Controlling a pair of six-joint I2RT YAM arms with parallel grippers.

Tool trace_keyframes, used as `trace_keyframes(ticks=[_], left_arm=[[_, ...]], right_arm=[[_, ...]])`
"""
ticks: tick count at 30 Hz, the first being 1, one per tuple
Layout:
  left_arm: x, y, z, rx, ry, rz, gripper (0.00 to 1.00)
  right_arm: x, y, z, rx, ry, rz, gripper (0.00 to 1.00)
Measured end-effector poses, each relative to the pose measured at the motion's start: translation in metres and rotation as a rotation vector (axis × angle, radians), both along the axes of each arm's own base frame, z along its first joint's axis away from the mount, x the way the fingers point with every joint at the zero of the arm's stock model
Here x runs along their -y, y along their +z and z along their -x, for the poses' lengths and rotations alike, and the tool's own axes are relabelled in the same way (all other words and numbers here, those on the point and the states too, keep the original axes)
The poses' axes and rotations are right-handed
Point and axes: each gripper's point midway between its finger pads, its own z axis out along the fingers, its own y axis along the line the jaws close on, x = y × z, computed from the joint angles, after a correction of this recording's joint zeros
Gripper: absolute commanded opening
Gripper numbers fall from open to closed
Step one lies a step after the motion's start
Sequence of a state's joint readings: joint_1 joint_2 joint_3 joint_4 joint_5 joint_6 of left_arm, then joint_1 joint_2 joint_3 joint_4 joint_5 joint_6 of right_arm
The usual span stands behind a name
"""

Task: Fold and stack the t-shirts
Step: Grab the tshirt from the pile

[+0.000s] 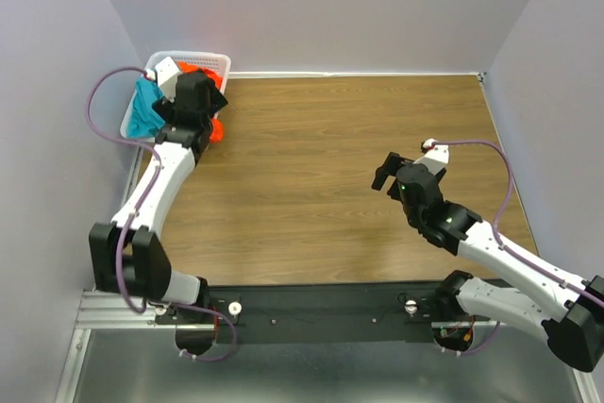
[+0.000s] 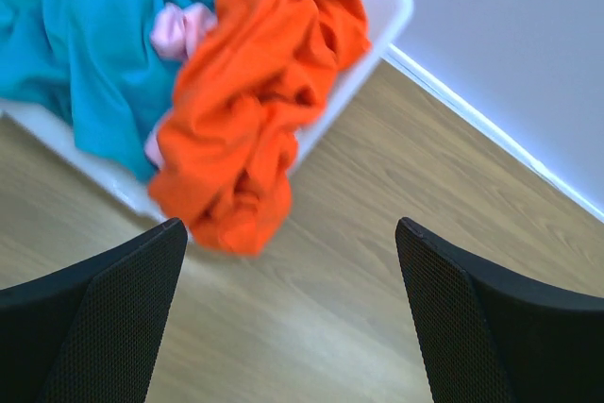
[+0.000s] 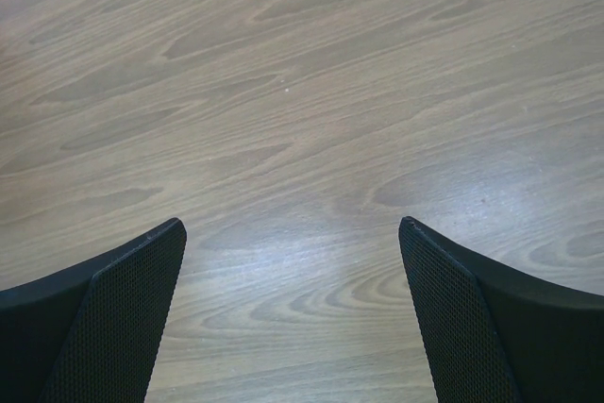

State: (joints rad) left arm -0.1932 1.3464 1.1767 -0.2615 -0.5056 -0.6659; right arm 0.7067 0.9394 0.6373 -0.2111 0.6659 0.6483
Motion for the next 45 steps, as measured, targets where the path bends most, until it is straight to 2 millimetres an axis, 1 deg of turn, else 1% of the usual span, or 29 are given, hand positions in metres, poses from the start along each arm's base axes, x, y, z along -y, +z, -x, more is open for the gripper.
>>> trace_keyframes(ticks=[1, 2, 3, 4, 8, 9, 10, 12, 15, 16, 17, 18, 20, 21, 23, 24, 25, 26, 27, 28, 29, 36, 37, 39, 41, 42, 43, 44, 45], left_arm=[[-0.008, 0.000, -0.010, -0.007, 0.013, -0.006, 0.98], [-0.017, -0.002, -0.025, -0.022, 0.028, -0.015, 0.98], [-0.022, -0.003, -0.032, -0.029, 0.034, -0.022, 0.98], [-0.031, -0.002, -0.046, -0.037, 0.046, -0.033, 0.98], [-0.046, 0.004, -0.088, -0.039, 0.059, -0.070, 0.97], [-0.053, 0.002, -0.100, -0.054, 0.071, -0.080, 0.95], [-0.056, 0.004, -0.113, -0.050, 0.074, -0.088, 0.94], [-0.063, -0.004, -0.136, -0.073, 0.081, -0.102, 0.93], [-0.070, -0.019, -0.155, -0.110, 0.080, -0.127, 0.90], [-0.073, -0.028, -0.161, -0.128, 0.077, -0.137, 0.89], [-0.073, -0.031, -0.163, -0.135, 0.074, -0.142, 0.88], [-0.075, -0.039, -0.167, -0.155, 0.073, -0.148, 0.86], [-0.081, -0.047, -0.172, -0.173, 0.080, -0.151, 0.80], [-0.082, -0.052, -0.173, -0.186, 0.081, -0.152, 0.70], [-0.087, -0.063, -0.175, -0.212, 0.083, -0.158, 0.60], [-0.089, -0.068, -0.176, -0.225, 0.085, -0.162, 0.51], [-0.091, -0.072, -0.175, -0.236, 0.086, -0.163, 0.50], [-0.093, -0.076, -0.174, -0.248, 0.087, -0.167, 0.39], [-0.094, -0.077, -0.174, -0.253, 0.087, -0.169, 0.26], [-0.094, -0.077, -0.174, -0.254, 0.087, -0.169, 0.07], [-0.095, -0.077, -0.173, -0.255, 0.086, -0.175, 0.00], [-0.096, -0.071, -0.173, -0.248, 0.074, -0.184, 0.00], [-0.095, -0.066, -0.172, -0.243, 0.070, -0.185, 0.00], [-0.094, -0.051, -0.169, -0.223, 0.062, -0.183, 0.00], [-0.092, -0.030, -0.164, -0.191, 0.053, -0.181, 0.00], [-0.091, -0.015, -0.160, -0.167, 0.049, -0.181, 0.00], [-0.090, 0.004, -0.156, -0.134, 0.045, -0.181, 0.00], [-0.087, 0.029, -0.149, -0.085, 0.035, -0.179, 0.00], [-0.086, 0.047, -0.144, -0.051, 0.031, -0.178, 0.00]], right_arm=[[0.001, 0.000, 0.000, 0.000, -0.002, 0.004, 1.00], [0.001, -0.001, -0.001, 0.000, -0.006, 0.009, 1.00], [0.003, -0.002, -0.001, -0.002, -0.011, 0.019, 1.00], [0.003, -0.003, -0.001, -0.005, -0.013, 0.026, 1.00], [0.005, -0.011, -0.003, -0.024, -0.021, 0.058, 1.00], [0.005, -0.014, -0.003, -0.030, -0.024, 0.068, 1.00], [0.006, -0.016, -0.004, -0.035, -0.027, 0.076, 1.00], [0.006, -0.019, -0.004, -0.042, -0.030, 0.086, 1.00], [0.007, -0.022, -0.005, -0.052, -0.033, 0.100, 1.00], [0.007, -0.023, -0.005, -0.054, -0.035, 0.105, 1.00], [0.007, -0.024, -0.005, -0.055, -0.036, 0.107, 1.00], [0.007, -0.024, -0.005, -0.056, -0.037, 0.108, 1.00], [0.007, -0.025, -0.005, -0.058, -0.037, 0.110, 1.00], [0.008, -0.025, -0.005, -0.059, -0.036, 0.114, 1.00], [0.008, -0.026, -0.005, -0.059, -0.034, 0.118, 1.00], [0.008, -0.025, -0.005, -0.059, -0.032, 0.120, 1.00], [0.008, -0.025, -0.005, -0.059, -0.032, 0.121, 1.00], [0.008, -0.025, -0.005, -0.059, -0.032, 0.123, 1.00], [0.008, -0.025, -0.005, -0.059, -0.032, 0.123, 1.00], [0.008, -0.025, -0.005, -0.059, -0.032, 0.124, 1.00], [0.008, -0.025, -0.005, -0.059, -0.032, 0.124, 1.00], [0.008, -0.024, -0.005, -0.054, -0.031, 0.119, 1.00], [0.008, -0.022, -0.005, -0.051, -0.032, 0.116, 1.00], [0.009, -0.019, -0.005, -0.043, -0.032, 0.109, 1.00], [0.009, -0.017, -0.004, -0.035, -0.032, 0.102, 1.00], [0.009, -0.015, -0.004, -0.032, -0.032, 0.100, 1.00], [0.009, -0.015, -0.004, -0.030, -0.032, 0.099, 1.00], [0.009, -0.014, -0.004, -0.029, -0.031, 0.098, 1.00], [0.009, -0.013, -0.004, -0.026, -0.031, 0.099, 1.00]])
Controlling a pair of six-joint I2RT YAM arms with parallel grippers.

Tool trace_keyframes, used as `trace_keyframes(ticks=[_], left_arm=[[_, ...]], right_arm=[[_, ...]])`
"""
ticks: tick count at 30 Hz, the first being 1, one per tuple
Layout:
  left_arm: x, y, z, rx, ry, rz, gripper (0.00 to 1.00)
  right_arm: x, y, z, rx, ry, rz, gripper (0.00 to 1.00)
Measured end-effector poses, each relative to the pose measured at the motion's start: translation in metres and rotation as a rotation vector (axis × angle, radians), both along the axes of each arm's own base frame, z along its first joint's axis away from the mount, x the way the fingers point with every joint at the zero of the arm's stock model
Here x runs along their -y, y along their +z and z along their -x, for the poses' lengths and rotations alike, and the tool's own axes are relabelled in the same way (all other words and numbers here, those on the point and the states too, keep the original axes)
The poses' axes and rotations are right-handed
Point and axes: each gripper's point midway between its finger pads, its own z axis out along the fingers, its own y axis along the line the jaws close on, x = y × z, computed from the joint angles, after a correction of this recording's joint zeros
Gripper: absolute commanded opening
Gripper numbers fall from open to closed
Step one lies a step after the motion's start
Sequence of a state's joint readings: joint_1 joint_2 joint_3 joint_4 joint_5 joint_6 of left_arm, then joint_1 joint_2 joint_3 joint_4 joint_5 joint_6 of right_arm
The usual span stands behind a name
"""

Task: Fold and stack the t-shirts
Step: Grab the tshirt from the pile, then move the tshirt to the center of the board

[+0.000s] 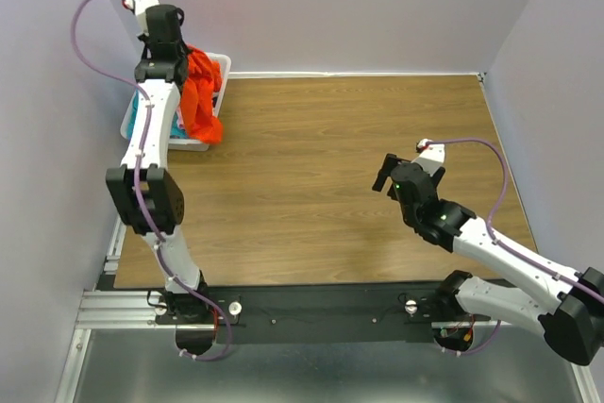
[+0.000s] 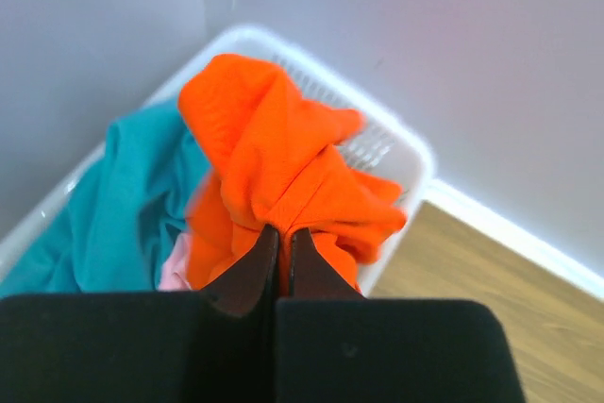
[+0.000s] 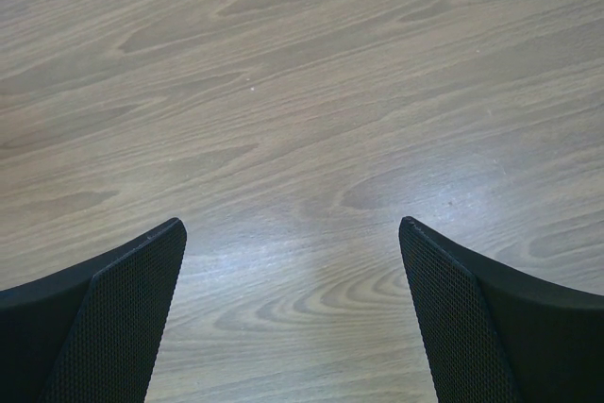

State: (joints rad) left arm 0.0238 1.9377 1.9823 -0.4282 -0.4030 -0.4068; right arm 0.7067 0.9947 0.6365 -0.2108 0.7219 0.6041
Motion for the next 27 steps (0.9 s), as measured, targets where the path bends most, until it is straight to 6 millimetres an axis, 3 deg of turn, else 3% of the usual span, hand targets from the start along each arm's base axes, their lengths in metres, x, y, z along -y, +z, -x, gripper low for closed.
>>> trace_keyframes(ticks=[3, 8, 10, 13, 17, 21, 24, 26, 27], left_arm=[[0.008, 0.077, 0.025, 0.165, -0.045, -0.002, 0.00], [0.039, 0.184, 0.071, 0.412, -0.175, -0.023, 0.00], [0.062, 0.212, 0.088, 0.480, -0.240, -0.031, 0.00], [0.130, 0.253, 0.126, 0.597, -0.423, -0.041, 0.00], [0.218, 0.261, 0.187, 0.688, -0.714, -0.011, 0.00], [0.254, 0.248, 0.219, 0.733, -0.864, 0.021, 0.02], [0.270, 0.205, 0.224, 0.693, -0.921, 0.055, 0.14], [0.281, 0.156, 0.218, 0.605, -0.928, 0.097, 0.23], [0.286, 0.119, 0.208, 0.522, -0.916, 0.120, 0.41]], right_arm=[[0.001, 0.003, 0.000, 0.008, 0.001, -0.003, 1.00], [0.003, 0.011, 0.001, 0.031, -0.006, -0.014, 1.00], [0.007, 0.014, 0.001, 0.045, -0.023, -0.011, 1.00], [0.017, 0.021, 0.001, 0.074, -0.072, -0.003, 1.00], [0.030, 0.030, 0.001, 0.114, -0.141, 0.004, 1.00], [0.040, 0.037, 0.000, 0.137, -0.197, 0.026, 1.00], [0.042, 0.050, -0.003, 0.157, -0.222, 0.034, 1.00], [0.041, 0.059, -0.006, 0.169, -0.225, 0.029, 1.00], [0.040, 0.061, -0.007, 0.170, -0.225, 0.029, 1.00]])
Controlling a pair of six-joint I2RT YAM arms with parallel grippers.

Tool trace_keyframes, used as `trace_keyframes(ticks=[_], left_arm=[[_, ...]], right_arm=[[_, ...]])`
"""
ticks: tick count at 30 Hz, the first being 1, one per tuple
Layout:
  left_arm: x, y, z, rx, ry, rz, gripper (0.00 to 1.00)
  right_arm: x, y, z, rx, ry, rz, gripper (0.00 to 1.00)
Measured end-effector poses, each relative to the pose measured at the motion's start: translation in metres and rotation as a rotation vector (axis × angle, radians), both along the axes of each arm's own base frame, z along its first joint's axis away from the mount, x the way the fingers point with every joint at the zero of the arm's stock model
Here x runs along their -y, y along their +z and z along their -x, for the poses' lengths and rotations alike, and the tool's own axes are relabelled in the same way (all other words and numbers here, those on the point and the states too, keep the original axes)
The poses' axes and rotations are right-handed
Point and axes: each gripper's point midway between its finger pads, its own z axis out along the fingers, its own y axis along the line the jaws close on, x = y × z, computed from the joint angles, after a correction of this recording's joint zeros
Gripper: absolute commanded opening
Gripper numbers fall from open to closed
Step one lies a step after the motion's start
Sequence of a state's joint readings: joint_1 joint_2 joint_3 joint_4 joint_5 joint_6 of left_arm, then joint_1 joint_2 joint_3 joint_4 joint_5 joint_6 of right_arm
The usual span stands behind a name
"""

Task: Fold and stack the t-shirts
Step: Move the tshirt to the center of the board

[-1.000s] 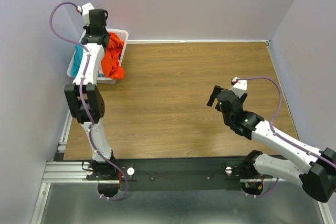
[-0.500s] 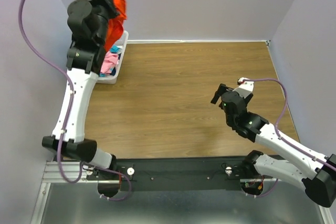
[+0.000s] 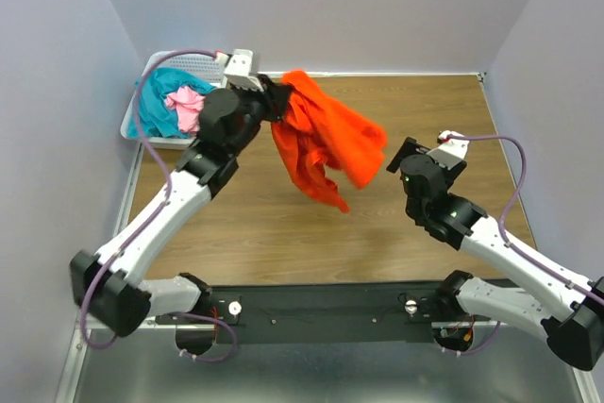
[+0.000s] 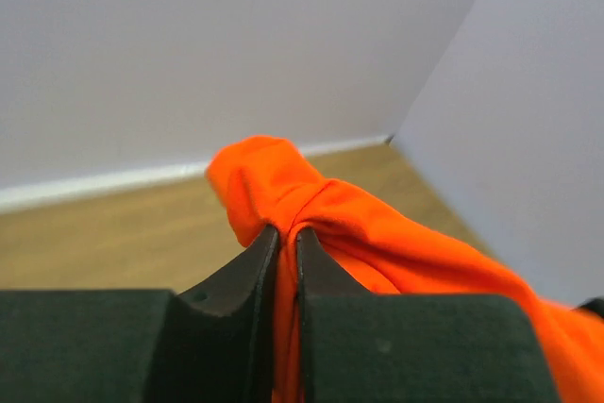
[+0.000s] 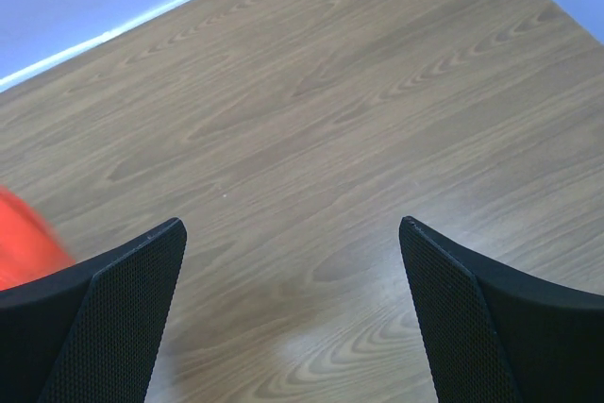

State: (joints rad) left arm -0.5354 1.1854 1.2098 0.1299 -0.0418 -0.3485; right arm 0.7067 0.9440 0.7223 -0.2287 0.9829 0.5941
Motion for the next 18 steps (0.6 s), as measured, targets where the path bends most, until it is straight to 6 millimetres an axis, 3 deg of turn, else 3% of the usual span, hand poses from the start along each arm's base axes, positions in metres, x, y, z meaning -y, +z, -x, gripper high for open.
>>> trace_keyframes(ticks=[1, 2, 3, 6, 10, 14, 18], left_arm=[[0.003, -0.025, -0.010, -0.057, 0.012, -0.020, 0.55], [0.006, -0.058, -0.024, -0.144, 0.042, -0.038, 0.82], [0.010, -0.087, -0.034, -0.214, 0.057, -0.061, 0.96], [0.012, -0.171, -0.054, -0.426, 0.124, -0.141, 0.98], [-0.001, -0.247, -0.047, -0.627, 0.203, -0.219, 0.98], [-0.013, -0.275, -0.024, -0.708, 0.223, -0.212, 0.98], [-0.023, -0.285, 0.005, -0.739, 0.223, -0.166, 0.98]], right_arm=[[-0.002, 0.002, -0.001, 0.000, 0.004, -0.001, 1.00], [-0.004, 0.001, -0.002, -0.007, 0.016, 0.000, 1.00], [-0.006, -0.001, -0.002, -0.015, 0.024, 0.001, 1.00], [-0.015, -0.013, -0.002, -0.066, 0.078, 0.006, 1.00], [-0.038, -0.035, 0.001, -0.155, 0.201, -0.006, 1.00], [-0.066, -0.063, 0.006, -0.271, 0.350, -0.012, 1.00], [-0.094, -0.091, 0.014, -0.383, 0.489, -0.035, 1.00]])
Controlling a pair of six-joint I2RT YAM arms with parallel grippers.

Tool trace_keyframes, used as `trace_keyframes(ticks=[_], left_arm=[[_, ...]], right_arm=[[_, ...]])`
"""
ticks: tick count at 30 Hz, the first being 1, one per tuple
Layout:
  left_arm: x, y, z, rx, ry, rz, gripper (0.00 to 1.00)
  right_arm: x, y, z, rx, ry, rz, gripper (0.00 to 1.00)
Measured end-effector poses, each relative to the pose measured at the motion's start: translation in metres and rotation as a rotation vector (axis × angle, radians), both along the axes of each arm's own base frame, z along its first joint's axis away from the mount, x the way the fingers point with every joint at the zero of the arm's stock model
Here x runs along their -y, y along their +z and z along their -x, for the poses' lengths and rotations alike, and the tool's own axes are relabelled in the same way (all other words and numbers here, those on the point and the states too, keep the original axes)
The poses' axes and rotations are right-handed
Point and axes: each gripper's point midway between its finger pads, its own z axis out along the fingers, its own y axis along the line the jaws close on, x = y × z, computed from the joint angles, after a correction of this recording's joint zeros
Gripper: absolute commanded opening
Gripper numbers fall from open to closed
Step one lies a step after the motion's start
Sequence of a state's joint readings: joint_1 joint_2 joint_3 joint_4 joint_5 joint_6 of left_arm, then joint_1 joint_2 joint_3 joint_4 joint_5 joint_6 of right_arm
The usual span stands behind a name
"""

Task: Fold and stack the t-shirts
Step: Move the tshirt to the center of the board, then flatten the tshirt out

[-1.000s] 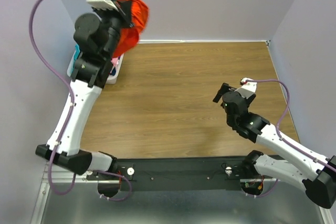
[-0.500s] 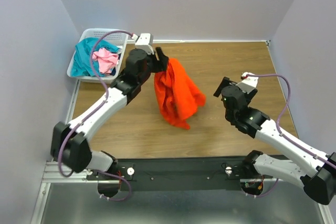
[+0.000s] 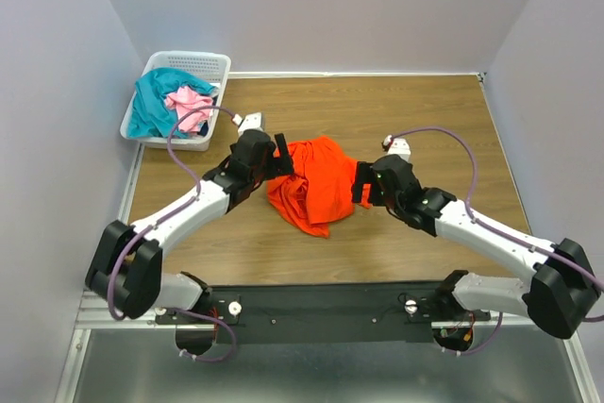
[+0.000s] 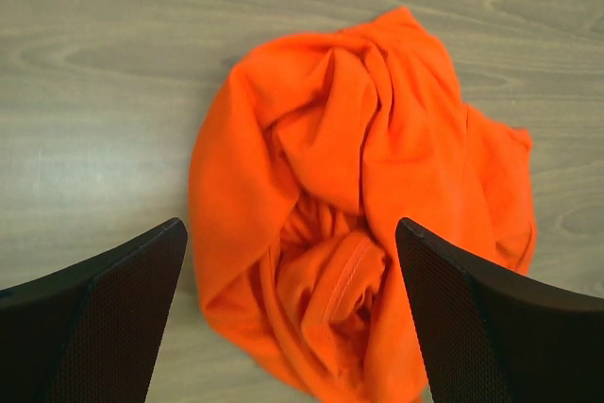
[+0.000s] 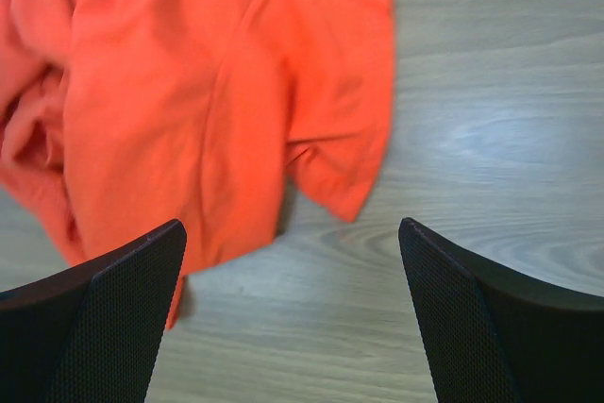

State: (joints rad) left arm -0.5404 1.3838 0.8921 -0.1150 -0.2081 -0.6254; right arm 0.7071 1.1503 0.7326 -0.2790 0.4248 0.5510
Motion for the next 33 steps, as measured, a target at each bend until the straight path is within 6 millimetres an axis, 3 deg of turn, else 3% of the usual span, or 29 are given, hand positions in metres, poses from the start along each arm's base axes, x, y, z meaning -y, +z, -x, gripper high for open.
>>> trace_keyframes(ticks=[6, 9, 12, 18, 28, 33], left_arm=[[-0.011, -0.022, 0.055, -0.054, 0.015, 0.080, 0.98], [-0.017, -0.031, 0.073, -0.078, 0.035, 0.119, 0.98], [-0.019, -0.033, 0.081, -0.089, 0.051, 0.145, 0.98], [-0.016, -0.033, 0.086, -0.106, 0.066, 0.191, 0.98], [-0.016, -0.050, 0.093, -0.159, 0.073, 0.180, 0.98], [-0.016, -0.052, 0.095, -0.169, 0.070, 0.174, 0.98]], right_arm=[[-0.058, -0.029, 0.032, -0.100, 0.234, -0.027, 1.00], [-0.090, -0.042, 0.053, -0.130, 0.353, 0.000, 1.00], [-0.107, -0.055, 0.058, -0.156, 0.390, 0.026, 0.95], [-0.122, -0.084, 0.051, -0.211, 0.361, 0.071, 0.93], [-0.142, -0.077, 0.034, -0.179, 0.337, 0.063, 0.87], [-0.147, -0.084, 0.031, -0.187, 0.325, 0.065, 0.63]])
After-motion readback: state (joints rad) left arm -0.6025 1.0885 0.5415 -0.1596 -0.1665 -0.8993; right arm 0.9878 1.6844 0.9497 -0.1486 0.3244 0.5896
